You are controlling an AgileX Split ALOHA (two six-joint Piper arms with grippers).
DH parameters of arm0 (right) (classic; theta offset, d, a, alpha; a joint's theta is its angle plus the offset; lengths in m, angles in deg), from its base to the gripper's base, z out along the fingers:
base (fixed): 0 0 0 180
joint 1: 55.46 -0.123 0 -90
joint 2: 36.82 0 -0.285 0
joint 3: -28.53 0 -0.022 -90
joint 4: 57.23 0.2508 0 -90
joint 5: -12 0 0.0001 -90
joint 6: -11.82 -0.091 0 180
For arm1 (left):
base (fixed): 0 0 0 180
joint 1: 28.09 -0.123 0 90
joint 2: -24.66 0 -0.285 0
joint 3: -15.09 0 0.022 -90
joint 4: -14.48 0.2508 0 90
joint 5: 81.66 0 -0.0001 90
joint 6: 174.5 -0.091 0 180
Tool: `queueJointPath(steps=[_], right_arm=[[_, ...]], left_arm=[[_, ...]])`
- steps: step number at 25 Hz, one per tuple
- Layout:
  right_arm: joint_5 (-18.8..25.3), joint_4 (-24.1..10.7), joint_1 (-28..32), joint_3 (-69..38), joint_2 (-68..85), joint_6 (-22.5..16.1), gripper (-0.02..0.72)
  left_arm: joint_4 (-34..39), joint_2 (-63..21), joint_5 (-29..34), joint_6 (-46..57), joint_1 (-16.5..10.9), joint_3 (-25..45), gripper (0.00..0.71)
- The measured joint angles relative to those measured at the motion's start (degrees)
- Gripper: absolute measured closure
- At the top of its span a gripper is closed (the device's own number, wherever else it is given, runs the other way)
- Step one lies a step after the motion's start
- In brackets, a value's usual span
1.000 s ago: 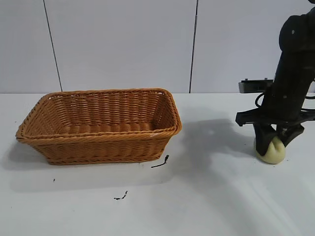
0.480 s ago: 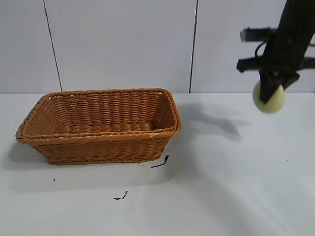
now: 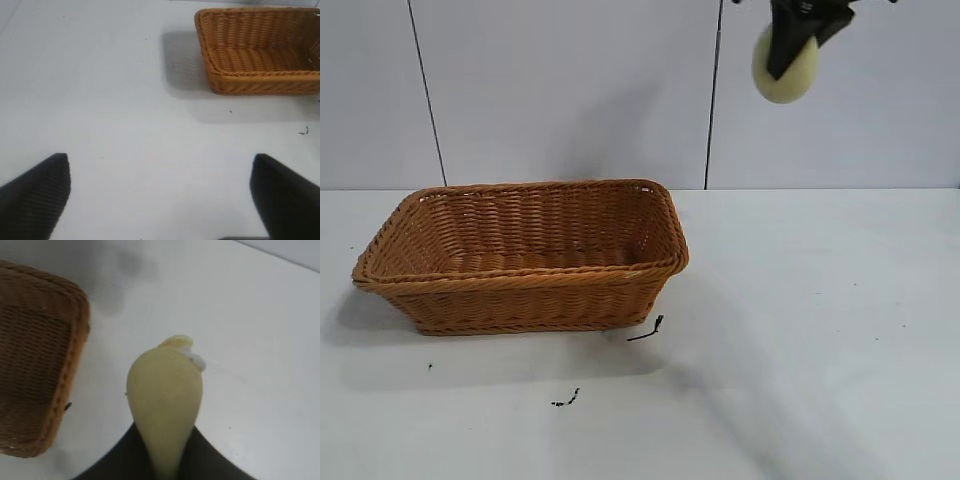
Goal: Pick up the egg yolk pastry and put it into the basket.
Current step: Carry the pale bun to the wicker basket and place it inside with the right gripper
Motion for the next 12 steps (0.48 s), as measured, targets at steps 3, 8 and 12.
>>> queueJointPath(steps=[3, 8, 12], right_arm=[[-0.1, 0.0, -5.1, 3.9, -1.9, 0.0, 0.682], [-2.6, 0.1, -15.3, 7.8, -8.2, 0.1, 0.682], [-7.4, 0.1, -18.9, 7.9, -14.6, 0.1, 0.683]], left_arm=[[0.0, 0.0, 0.0, 0.0, 0.0, 0.0, 0.014], [0.0, 0.0, 0.0, 0.0, 0.0, 0.0, 0.014], [0.0, 0.0, 0.0, 0.0, 0.0, 0.0, 0.014]])
